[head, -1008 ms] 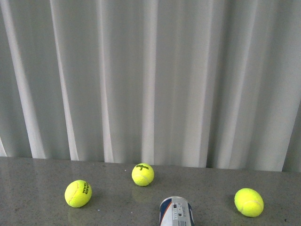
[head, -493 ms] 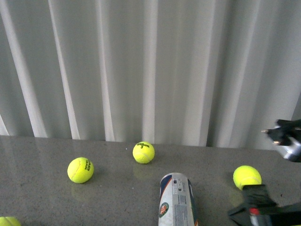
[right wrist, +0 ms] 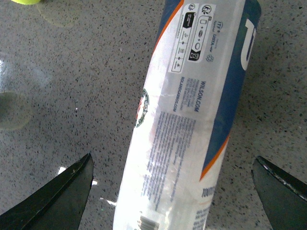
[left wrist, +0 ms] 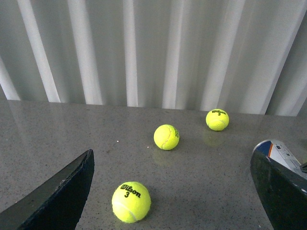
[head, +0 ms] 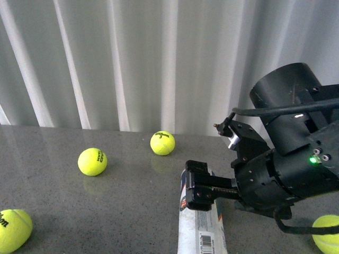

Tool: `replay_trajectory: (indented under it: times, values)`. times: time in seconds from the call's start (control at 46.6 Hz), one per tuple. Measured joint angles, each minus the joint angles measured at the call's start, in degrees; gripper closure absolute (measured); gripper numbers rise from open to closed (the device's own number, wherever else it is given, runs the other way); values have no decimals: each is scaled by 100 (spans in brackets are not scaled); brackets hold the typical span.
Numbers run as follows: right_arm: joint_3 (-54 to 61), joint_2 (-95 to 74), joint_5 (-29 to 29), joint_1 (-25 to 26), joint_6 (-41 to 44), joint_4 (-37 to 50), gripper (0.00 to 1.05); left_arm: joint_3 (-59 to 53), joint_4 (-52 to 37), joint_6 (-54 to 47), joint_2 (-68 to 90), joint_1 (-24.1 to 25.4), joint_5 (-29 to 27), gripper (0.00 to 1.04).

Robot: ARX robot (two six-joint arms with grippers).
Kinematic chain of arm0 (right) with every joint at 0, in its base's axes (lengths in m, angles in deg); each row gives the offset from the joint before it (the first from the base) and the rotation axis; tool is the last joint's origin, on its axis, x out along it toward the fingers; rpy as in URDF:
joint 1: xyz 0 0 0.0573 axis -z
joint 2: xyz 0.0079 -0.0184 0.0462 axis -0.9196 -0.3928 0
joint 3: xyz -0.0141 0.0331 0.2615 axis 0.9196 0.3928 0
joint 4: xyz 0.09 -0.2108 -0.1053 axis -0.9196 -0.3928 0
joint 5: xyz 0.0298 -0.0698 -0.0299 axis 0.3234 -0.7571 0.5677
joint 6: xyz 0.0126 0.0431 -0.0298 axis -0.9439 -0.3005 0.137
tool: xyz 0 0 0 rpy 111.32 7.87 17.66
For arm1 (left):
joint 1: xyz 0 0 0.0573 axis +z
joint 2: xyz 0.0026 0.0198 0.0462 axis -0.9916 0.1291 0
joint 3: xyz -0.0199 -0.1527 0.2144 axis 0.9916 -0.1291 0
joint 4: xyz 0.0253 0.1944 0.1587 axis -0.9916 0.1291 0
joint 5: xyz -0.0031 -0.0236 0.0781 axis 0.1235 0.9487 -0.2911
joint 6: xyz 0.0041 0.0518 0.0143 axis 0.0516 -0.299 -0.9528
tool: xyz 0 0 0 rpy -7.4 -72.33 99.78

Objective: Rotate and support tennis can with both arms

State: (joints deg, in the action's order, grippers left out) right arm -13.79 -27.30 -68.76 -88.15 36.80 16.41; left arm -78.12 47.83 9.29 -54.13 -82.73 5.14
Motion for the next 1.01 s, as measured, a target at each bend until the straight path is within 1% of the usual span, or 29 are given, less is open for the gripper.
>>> replay_trajectory:
  times: [0.257, 0.429, 0.643, 0.686, 0.772, 0.793, 0.836, 0.9, 0.965, 1.008]
  values:
    - [-389, -498, -7, 31, -227, -61, 7, 0, 0, 0, 0, 0, 0, 7]
    - [-592, -951, -101, 66, -219, -107, 7, 0, 0, 0, 0, 0, 0, 7]
    - [-872, -1565, -74, 31, -149, -109, 7, 0, 0, 0, 0, 0, 0, 7]
    - [-922, -1655, -90, 9, -96, -11, 7, 0, 0, 0, 0, 0, 0, 7]
    - [-977, -1705, -11, -33, -79, 144, 22, 0, 0, 0, -4, 0, 0, 7]
    - [-960, -1720, -15, -48, -37, 221, 27, 0, 0, 0, -7, 0, 0, 7]
    - [-949, -1720, -39, -59, 28, 264, 33, 0, 0, 0, -4, 0, 0, 7]
    - [-911, -1716, -94, -66, 118, 352, 38, 0, 0, 0, -4, 0, 0, 7]
    - [-772, -1633, -94, -76, 291, 590, 47, 0, 0, 0, -7, 0, 0, 7]
    - [-682, -1576, -146, -85, 450, 734, 51, 0, 0, 0, -7, 0, 0, 7]
